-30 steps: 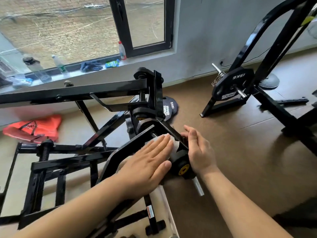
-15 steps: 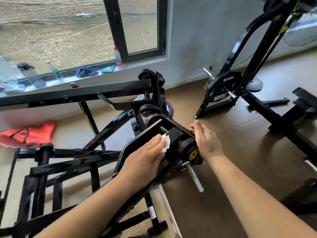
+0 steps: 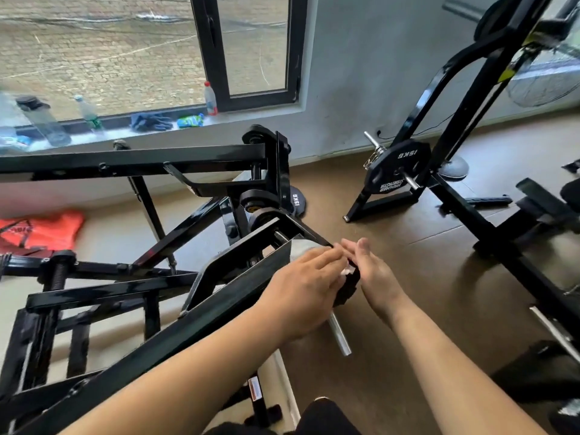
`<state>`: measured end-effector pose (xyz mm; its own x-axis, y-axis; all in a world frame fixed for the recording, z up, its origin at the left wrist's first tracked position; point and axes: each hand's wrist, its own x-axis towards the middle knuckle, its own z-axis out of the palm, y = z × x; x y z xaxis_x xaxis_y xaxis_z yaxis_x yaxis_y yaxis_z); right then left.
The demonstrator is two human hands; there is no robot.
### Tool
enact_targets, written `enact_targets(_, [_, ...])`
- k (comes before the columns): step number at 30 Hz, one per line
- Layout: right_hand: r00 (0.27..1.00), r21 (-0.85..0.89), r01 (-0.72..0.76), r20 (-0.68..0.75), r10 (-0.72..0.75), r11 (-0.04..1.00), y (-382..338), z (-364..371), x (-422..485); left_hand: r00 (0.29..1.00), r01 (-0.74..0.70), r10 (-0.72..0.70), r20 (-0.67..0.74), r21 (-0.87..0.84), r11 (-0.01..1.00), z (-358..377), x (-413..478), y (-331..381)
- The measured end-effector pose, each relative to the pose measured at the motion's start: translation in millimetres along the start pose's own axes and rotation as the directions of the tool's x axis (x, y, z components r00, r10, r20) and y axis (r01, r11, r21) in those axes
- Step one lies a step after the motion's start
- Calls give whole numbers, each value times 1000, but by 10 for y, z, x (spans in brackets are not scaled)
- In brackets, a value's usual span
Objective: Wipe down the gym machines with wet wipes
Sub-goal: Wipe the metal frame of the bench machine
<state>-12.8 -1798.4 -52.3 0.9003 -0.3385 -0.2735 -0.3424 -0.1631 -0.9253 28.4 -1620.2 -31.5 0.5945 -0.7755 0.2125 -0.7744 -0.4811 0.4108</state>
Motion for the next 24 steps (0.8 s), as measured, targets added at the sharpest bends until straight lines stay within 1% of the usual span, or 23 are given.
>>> enact_targets(1, [999, -62, 43, 3, -43, 997, 60, -25, 25, 1000, -3, 3, 9, 6, 1000, -23, -76, -36])
enact_targets(3, [995, -130, 99, 4, -100, 987, 126, -67, 58, 999, 10, -10, 33, 10, 1000, -59, -170, -66])
enact_targets(5, [991, -153, 129, -16, -133, 980, 126, -116, 65, 997, 39, -41, 58, 34, 999, -30, -20, -21])
enact_targets(7, [990, -168, 132, -31, -139, 977, 98, -143, 101, 996, 36, -45, 82, 109, 993, 100, 283, 66])
enact_targets(9, [992, -177, 110, -47, -120, 978, 50, -166, 135, 995, 73, -82, 65, 136, 988, 161, 452, 157])
enact_targets(11, [991, -197, 118, -37, -128, 973, 2, -180, 146, 996, 85, -84, -15, 147, 985, 145, 315, 187])
enact_targets(13, [990, -242, 129, -22, -138, 962, -35, -182, 131, 990, 117, -111, -83, 79, 990, 69, -2, 183])
enact_targets(14, [989, -264, 137, -19, -147, 955, -41, -179, 122, 983, 152, -151, -104, 6, 988, 10, -158, 174])
enact_targets(16, [986, -296, 145, -31, -161, 944, -54, -147, 106, 964, 224, -242, -109, -158, 962, -38, -333, 105])
enact_targets(17, [986, -307, 137, -46, -158, 942, -70, -124, 93, 960, 237, -259, -105, -187, 953, -30, -316, 83])
enact_targets(20, [986, -332, 109, -84, -144, 937, -101, -68, 29, 974, 193, -207, -87, -152, 969, 97, -36, 130])
enact_targets(22, [987, -330, 104, -81, -138, 938, -94, -43, -37, 973, 172, -189, -132, -130, 977, 172, 62, 190])
enact_targets(24, [990, -273, 93, -75, -117, 958, -81, -18, -107, 974, 147, -165, -157, -120, 982, 187, -64, 179])
